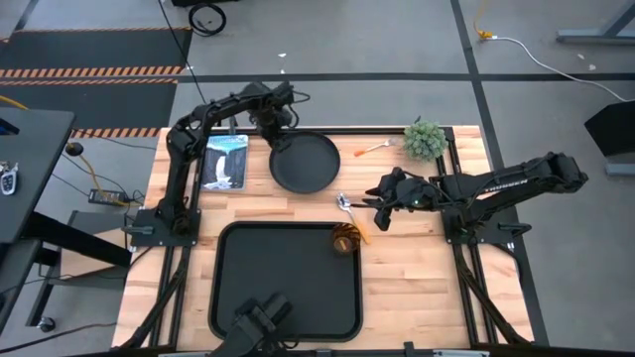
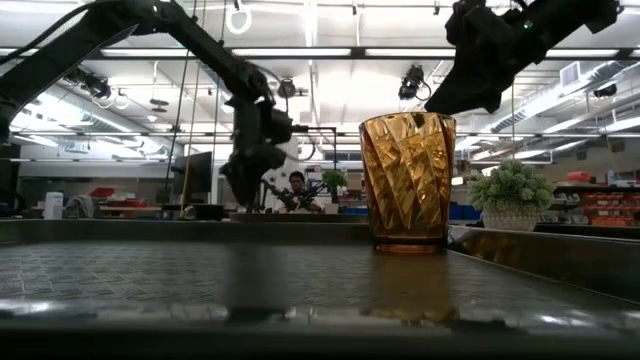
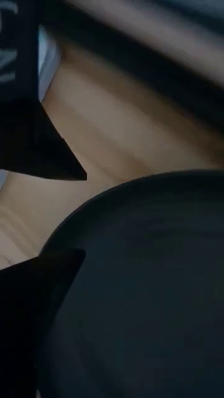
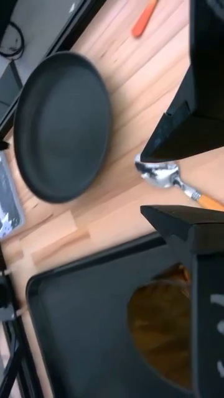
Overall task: Pick and place plate/cup/fork/spoon on tray
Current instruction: Put the black plate on the black tray
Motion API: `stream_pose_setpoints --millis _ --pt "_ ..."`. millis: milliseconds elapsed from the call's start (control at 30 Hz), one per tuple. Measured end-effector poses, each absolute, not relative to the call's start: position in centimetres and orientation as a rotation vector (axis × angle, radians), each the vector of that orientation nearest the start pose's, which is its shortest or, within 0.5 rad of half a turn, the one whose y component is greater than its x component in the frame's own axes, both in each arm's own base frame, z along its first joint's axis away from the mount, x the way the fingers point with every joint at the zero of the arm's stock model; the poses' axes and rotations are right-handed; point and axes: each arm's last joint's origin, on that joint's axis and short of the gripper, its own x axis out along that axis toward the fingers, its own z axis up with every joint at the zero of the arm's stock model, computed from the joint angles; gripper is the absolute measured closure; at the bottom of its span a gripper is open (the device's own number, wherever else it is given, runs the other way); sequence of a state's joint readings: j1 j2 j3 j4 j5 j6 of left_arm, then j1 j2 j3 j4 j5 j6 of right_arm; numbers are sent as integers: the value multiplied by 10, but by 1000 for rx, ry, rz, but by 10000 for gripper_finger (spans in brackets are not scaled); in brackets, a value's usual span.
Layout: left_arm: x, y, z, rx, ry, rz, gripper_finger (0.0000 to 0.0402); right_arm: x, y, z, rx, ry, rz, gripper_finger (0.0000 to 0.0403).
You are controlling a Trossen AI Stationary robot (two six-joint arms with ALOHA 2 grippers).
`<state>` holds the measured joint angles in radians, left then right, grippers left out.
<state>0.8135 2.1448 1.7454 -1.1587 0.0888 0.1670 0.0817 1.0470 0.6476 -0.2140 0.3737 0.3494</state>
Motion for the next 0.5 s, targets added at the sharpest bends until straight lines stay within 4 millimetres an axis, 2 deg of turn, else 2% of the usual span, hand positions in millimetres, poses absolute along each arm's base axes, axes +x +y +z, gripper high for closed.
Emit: stream_pose_setpoints --millis 167,500 --pt "280 297 173 -630 1452 426 187 215 9 239 191 529 -368 275" --pt "284 299 172 -625 1408 461 206 214 10 237 156 554 -369 275"
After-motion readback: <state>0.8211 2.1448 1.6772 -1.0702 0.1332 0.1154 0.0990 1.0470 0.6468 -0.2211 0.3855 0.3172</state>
